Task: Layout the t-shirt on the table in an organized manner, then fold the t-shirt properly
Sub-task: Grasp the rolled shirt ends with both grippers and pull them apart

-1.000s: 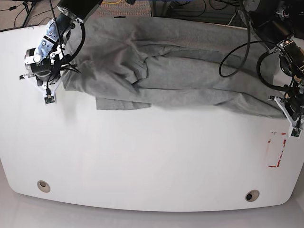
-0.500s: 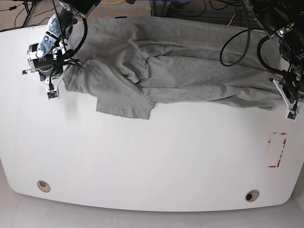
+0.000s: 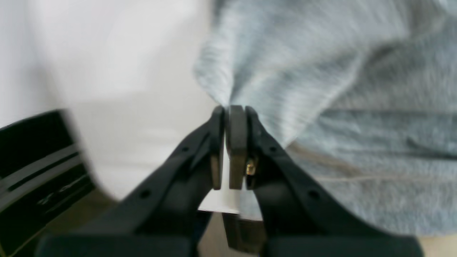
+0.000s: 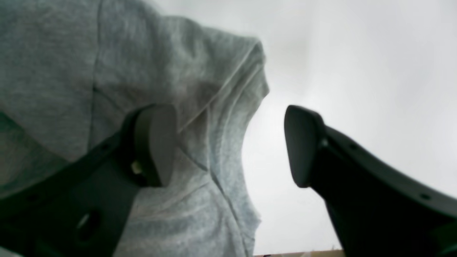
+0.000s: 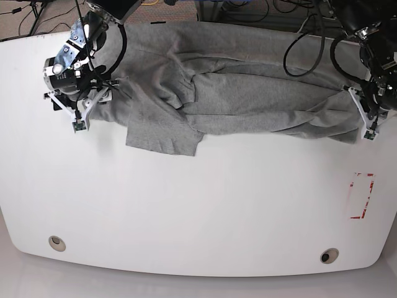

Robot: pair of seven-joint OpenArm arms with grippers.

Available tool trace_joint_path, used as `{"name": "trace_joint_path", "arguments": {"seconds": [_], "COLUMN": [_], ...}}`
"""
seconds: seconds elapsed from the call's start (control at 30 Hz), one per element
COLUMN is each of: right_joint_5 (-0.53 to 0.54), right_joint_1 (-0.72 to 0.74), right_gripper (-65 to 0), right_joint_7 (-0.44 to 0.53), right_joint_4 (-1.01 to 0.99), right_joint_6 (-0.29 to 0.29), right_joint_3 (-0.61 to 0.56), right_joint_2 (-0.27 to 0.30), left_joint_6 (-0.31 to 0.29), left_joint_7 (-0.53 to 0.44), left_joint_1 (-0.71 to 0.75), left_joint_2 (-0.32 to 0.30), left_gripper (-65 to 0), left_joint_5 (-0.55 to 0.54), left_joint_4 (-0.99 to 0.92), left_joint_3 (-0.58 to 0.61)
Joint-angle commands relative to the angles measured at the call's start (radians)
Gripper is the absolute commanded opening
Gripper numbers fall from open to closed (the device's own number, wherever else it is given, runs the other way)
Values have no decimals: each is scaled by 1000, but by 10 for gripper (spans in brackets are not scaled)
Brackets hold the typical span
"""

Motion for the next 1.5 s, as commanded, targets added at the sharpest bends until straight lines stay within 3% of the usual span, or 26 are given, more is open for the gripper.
{"name": "trace_joint_path", "arguments": {"seconds": [0.0,0.13,0.33,0.47,0.8,1.1,1.47], "right_joint_5": [13,13,14,14,6,13,14], "right_joint_1": [12,-3,-26,-34,-49,9,105], "right_gripper": [-214,-220,-220,-220,-222,-222,-222], "right_joint_7": [14,17,51,91,241,362,417], "right_joint_4": [-7,-28,-65,-126,-278,-476,-614], "right_joint_6": [-1,-1,-1,-1,-1,-1,-1], "right_joint_3": [-1,-1,-1,-1,-1,4,5], "right_joint_2": [-4,-5,-7,-5,15,107,239], "left_joint_6": [-1,-1,-1,-1,-1,-1,-1], "left_joint_7": [-7,-22,-99,-129,-184,-258,-269], "left_joint_1": [-3,7,20,24,-9,-78,-182], "left_joint_2": [-21,-19,-22,-22,-19,-14,12], "left_gripper": [-640,-632,-490,-443,-481,-485,-483], "left_joint_5": [6,6,7,7,7,7,6], "left_joint_4": [-25,-84,-151,-191,-263,-381,-467], "left_joint_3": [2,5,48,53,112,201,208]}}
